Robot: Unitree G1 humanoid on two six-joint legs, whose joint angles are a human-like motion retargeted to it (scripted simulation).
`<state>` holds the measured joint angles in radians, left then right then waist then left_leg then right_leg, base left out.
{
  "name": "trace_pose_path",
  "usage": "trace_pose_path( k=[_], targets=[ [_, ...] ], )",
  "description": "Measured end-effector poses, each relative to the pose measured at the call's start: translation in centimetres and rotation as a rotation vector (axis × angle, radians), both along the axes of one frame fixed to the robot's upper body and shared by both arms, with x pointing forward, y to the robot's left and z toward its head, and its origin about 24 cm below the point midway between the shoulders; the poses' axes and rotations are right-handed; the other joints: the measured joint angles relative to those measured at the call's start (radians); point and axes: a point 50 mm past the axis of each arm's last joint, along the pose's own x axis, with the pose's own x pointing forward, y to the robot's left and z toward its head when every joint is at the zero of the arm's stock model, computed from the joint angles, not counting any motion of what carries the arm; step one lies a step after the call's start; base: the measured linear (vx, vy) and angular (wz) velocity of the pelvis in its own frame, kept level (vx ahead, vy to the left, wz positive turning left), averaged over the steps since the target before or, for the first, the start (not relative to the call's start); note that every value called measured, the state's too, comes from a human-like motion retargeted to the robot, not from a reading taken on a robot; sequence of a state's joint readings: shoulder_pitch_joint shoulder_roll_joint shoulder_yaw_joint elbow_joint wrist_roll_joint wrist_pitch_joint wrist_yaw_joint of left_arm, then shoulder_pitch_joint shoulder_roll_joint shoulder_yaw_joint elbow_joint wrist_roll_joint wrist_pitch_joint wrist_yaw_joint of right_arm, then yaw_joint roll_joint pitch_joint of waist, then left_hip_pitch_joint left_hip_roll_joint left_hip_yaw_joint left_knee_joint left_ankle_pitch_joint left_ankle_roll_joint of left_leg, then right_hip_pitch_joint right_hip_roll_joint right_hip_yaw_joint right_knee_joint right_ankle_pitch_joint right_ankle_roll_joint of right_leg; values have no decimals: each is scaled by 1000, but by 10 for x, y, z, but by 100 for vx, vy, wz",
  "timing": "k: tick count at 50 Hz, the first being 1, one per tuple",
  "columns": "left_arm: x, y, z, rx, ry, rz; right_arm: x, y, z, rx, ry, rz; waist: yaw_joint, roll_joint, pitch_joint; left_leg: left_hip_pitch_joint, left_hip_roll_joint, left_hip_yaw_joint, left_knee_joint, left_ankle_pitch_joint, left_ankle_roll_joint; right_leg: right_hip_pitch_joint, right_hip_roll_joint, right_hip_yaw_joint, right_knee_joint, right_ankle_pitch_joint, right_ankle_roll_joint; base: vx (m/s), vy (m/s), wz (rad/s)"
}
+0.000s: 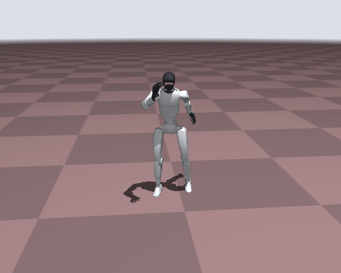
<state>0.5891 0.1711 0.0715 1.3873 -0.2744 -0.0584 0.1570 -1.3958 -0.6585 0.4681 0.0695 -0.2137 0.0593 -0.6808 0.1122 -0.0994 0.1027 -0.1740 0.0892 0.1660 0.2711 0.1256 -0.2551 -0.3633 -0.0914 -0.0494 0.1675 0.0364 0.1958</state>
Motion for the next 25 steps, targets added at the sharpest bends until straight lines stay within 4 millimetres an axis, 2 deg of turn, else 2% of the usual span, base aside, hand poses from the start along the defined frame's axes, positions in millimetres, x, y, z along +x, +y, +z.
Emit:
trace_pose_path(
  k=[2,4,5,6,8,10,11,12,14,15,17,18,20,22,23,25],
  targets=[
    [-10,14,12,-140,-51,-116,-22,-5,33,0,-105,-23,-29,8,39,24,-34,-39,150,-24,-7,-65,-51,-25,-67,-82,19,19,-5,264],
    [-14,39,27,-222,-36,-280,-45,-15,56,-61,-200,-91,-45,40,59,61,-72,-70,275,-28,-7,-124,-142,-41,-80,-123,49,20,6,306],
    [-16,53,35,-263,-18,-358,-55,-20,66,-100,-235,-131,-54,61,63,79,-86,-87,340,-26,-7,-153,-194,-52,-65,-112,60,17,9,300],
    [-16,69,44,-280,0,-402,-65,-23,75,-148,-264,-171,-56,90,55,88,-82,-107,400,-11,-7,-200,-231,-61,1,-37,58,13,9,268],
    [-18,94,58,-251,32,-403,-81,-30,93,-209,-309,-247,-42,159,34,98,-37,-139,498,6,-7,-359,-259,-64,253,55,36,4,0,168],
    [-19,107,62,-133,42,-299,-91,-37,107,-219,-337,-321,-21,233,35,116,67,-171,567,-100,-7,-572,-240,-83,647,-30,1,-5,-27,49],
    [-15,103,53,-72,37,-224,-90,-41,110,-198,-347,-368,-22,286,53,129,158,-178,605,-223,-5,-629,-219,-134,781,-85,-24,-11,-38,9],
    [-7,97,42,-23,17,-158,-87,-45,111,-175,-343,-397,-29,332,75,141,238,-174,637,-340,10,-680,-206,-174,893,-129,-48,-17,-27,7],
    [31,77,12,50,-99,-76,-67,-54,102,-122,-263,-375,-64,391,134,163,340,-116,673,-534,77,-753,-212,-206,1019,-159,-82,-23,-5,16],
    [54,62,-4,67,-166,-32,-52,-59,91,-94,-201,-347,-86,417,161,177,383,-86,682,-615,102,-788,-218,-215,1071,-162,-91,-23,3,19],
    [115,30,-31,34,-321,11,-15,-73,59,-44,-12,-305,-136,441,227,205,428,-73,700,-733,115,-828,-240,-222,1155,-169,-93,-20,3,30],
    [151,18,-39,22,-398,8,4,-84,37,-9,95,-290,-164,441,266,215,441,-84,718,-772,111,-834,-253,-223,1189,-178,-98,-16,1,41],
    [230,2,-44,20,-549,-44,40,-111,-21,73,331,-285,-201,430,319,220,462,-97,756,-810,101,-839,-278,-227,1237,-187,-111,-11,-1,39],
    [314,-4,-28,72,-728,-91,63,-137,-98,131,576,-317,-221,415,321,231,477,-79,729,-809,100,-835,-295,-238,1240,-182,-107,0,-4,31],
    [356,-7,-13,95,-846,-108,67,-149,-137,130,694,-337,-230,413,311,245,480,-71,683,-799,93,-823,-299,-251,1225,-178,-99,11,-7,33],
    [431,-14,33,139,-1130,-114,60,-164,-211,38,913,-404,-267,419,274,279,471,-74,543,-733,69,-768,-296,-289,1151,-163,-75,21,-9,42]
  ],
)
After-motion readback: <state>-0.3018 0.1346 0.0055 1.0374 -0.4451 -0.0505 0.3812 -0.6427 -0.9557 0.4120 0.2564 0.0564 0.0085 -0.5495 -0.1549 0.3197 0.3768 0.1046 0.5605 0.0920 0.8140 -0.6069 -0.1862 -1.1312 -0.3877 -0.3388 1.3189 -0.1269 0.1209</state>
